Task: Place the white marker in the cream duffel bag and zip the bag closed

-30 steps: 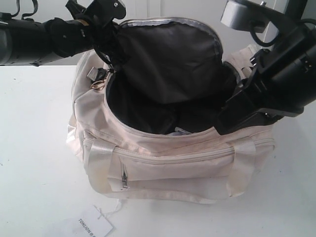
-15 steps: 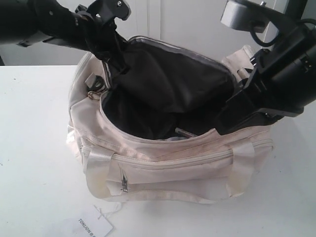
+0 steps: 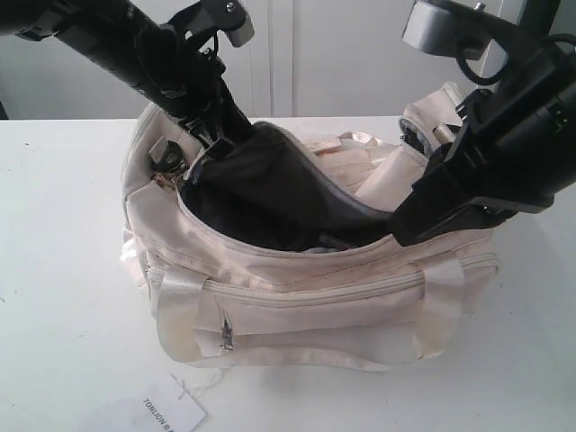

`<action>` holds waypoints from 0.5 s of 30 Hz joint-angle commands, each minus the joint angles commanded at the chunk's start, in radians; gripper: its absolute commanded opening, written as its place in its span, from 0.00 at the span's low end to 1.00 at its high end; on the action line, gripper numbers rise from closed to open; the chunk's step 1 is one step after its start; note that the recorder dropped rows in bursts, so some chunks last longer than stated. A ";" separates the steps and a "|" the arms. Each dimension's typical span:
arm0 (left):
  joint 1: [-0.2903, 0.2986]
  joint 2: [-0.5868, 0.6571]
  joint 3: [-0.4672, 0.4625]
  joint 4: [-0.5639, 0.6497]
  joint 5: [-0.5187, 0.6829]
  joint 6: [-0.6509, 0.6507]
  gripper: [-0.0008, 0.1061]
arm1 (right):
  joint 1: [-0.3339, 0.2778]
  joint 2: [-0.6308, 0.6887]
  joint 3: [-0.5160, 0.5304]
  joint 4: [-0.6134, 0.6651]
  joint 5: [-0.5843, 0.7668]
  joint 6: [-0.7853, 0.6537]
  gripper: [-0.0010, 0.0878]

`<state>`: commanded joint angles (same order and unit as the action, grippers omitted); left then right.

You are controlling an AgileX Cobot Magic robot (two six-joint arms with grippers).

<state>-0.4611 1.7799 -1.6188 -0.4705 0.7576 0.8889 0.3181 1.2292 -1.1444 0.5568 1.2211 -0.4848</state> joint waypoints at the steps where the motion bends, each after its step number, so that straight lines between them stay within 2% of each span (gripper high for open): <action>1: 0.000 0.000 0.000 0.000 0.014 0.000 0.01 | 0.000 0.000 0.000 0.000 0.000 0.000 0.01; 8: 0.000 0.002 0.000 -0.089 0.122 0.000 0.01 | 0.000 0.000 0.000 0.000 0.000 0.000 0.01; 15: 0.000 0.002 0.000 -0.064 0.258 0.019 0.01 | 0.000 0.000 0.000 0.002 0.000 0.000 0.01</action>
<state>-0.4611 1.7819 -1.6188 -0.5343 1.0158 0.9078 0.3181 1.2292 -1.1444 0.5586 1.2211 -0.4848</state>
